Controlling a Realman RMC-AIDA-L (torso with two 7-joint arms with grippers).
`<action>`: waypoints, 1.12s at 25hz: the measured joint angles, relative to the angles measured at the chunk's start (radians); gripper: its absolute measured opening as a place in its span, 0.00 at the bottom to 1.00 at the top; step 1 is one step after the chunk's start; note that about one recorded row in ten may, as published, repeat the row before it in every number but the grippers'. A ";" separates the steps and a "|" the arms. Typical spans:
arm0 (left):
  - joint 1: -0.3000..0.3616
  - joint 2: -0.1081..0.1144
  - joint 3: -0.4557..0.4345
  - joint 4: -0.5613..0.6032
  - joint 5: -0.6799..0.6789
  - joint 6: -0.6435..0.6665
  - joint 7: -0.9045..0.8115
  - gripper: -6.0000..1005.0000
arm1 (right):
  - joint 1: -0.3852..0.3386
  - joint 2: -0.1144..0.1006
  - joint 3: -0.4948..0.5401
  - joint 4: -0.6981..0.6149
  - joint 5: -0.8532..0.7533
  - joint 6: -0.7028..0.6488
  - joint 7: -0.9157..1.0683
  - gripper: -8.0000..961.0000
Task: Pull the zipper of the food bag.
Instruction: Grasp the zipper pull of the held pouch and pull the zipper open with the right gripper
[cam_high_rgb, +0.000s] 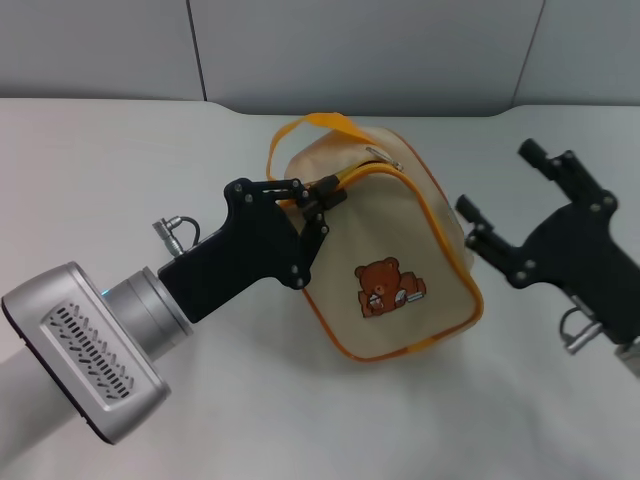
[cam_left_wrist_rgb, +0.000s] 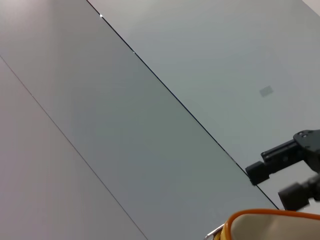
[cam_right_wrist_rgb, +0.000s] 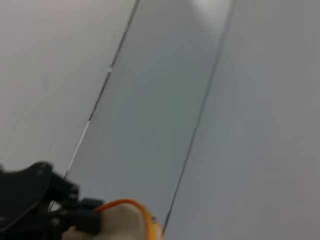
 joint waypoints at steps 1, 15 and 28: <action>0.000 0.000 0.000 0.000 0.000 0.000 0.000 0.06 | 0.000 0.000 0.000 0.000 0.000 0.000 0.000 0.80; -0.005 0.000 -0.002 0.000 0.000 -0.002 -0.004 0.06 | -0.054 0.001 0.086 0.026 -0.018 -0.080 -0.050 0.80; -0.012 0.000 -0.002 -0.009 0.000 -0.011 0.001 0.06 | 0.038 0.003 0.146 0.162 -0.166 0.152 -0.048 0.80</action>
